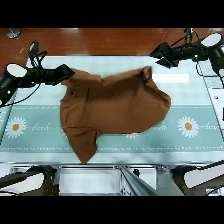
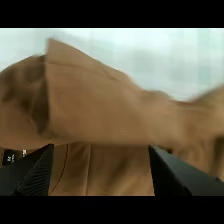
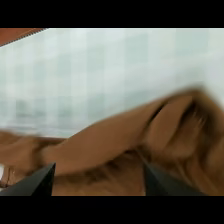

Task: Fold the shirts.

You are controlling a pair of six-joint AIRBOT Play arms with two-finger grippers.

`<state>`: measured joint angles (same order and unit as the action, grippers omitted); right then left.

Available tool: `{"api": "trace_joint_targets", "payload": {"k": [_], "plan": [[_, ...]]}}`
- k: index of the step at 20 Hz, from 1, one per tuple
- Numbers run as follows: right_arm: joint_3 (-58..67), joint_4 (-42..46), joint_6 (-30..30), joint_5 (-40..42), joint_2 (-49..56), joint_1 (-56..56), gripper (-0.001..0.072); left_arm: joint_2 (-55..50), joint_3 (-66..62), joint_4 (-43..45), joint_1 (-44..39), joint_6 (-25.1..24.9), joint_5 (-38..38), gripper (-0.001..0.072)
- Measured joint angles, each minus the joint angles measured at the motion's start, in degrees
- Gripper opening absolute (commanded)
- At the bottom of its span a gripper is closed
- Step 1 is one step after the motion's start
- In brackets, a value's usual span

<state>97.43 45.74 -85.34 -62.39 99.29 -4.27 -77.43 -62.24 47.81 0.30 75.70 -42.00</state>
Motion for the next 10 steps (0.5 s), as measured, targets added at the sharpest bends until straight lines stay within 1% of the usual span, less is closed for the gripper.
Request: {"api": "trace_joint_targets", "payload": {"k": [2,4,5,7,8,10], "plan": [[1.0,0.3,0.0,-3.9,0.3,-2.4,0.0626,-0.5,-1.2,2.5,2.0,0.0,-5.1,0.0704],[1.3,3.7,0.5,-10.9,-0.7,-5.6,0.0625,-0.7,-1.9,5.7,5.7,-0.1,-13.4,0.0701],[0.7,6.8,0.7,-14.3,-1.9,-7.5,0.0625,-0.7,-1.5,7.4,7.8,-0.2,-17.5,0.07],[-4.0,13.7,0.6,-18.4,-6.1,-11.0,0.0625,0.1,2.2,8.8,12.6,-0.7,-25.3,0.07],[-8.2,15.8,0.2,-18.1,-9.0,-12.8,0.0625,0.7,5.4,8.9,14.9,-1.4,-28.6,0.0701],[-19.5,17.9,0.1,-14.8,-16.0,-15.8,0.0624,2.6,13.4,7.4,19.0,-3.2,-32.5,0.0701]]}}
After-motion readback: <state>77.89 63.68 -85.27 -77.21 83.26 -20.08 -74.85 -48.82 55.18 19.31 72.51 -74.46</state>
